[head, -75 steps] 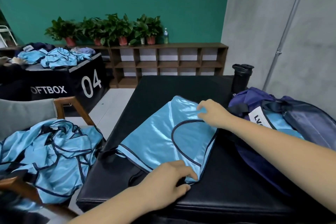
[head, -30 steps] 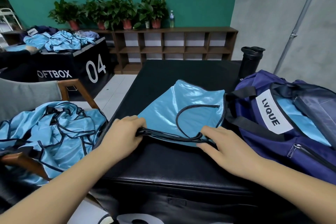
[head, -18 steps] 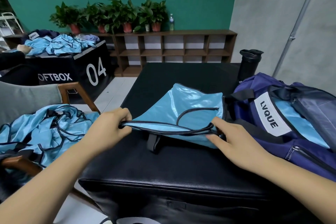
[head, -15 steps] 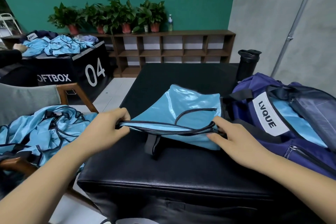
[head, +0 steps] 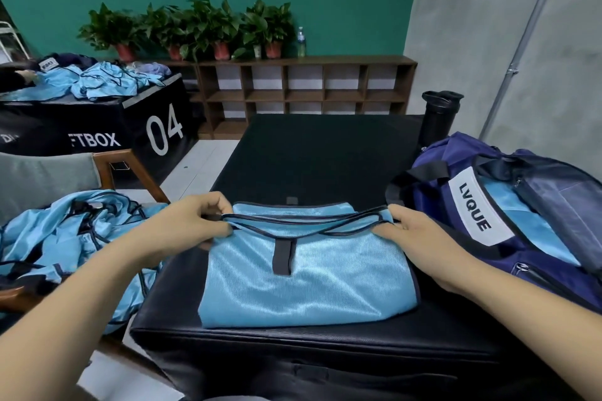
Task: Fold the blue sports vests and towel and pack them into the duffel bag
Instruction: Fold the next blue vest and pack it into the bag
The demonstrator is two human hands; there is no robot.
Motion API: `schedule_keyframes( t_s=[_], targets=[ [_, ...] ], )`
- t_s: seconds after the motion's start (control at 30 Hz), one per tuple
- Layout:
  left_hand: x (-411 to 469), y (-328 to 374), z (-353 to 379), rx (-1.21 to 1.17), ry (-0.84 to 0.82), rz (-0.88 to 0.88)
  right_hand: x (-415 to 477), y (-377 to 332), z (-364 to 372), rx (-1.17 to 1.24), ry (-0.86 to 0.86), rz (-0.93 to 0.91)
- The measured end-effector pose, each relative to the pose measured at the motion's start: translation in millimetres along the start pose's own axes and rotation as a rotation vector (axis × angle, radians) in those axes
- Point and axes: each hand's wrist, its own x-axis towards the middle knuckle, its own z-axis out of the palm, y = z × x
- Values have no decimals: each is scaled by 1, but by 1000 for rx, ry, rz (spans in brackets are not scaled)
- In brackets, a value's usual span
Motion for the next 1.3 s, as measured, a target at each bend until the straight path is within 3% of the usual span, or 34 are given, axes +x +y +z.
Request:
schedule_keyframes(
  t_s=[0.23, 0.5, 0.67, 0.77, 0.87, 0.97, 1.13, 1.3],
  targets=[
    [42, -11, 0, -141, 151, -124, 39, 5, 12, -164, 223, 43],
    [65, -22, 15, 84, 401, -107, 66, 25, 15, -418, 280, 76],
    [63, -12, 11, 217, 500, 25, 63, 30, 19, -814, 334, -218],
    [55, -2, 13, 268, 545, 123, 58, 19, 27, -853, 279, -462],
    [44, 9, 30, 258, 412, 191, 54, 20, 47, -874, 79, -621],
    [40, 7, 54, 327, 187, 214, 56, 28, 65, -866, -106, -632],
    [48, -12, 79, 524, -31, 278, 70, 33, 73, -902, -183, -575],
    [54, -20, 80, 522, -49, 279, 69, 38, 74, -994, -219, -546]
  ],
)
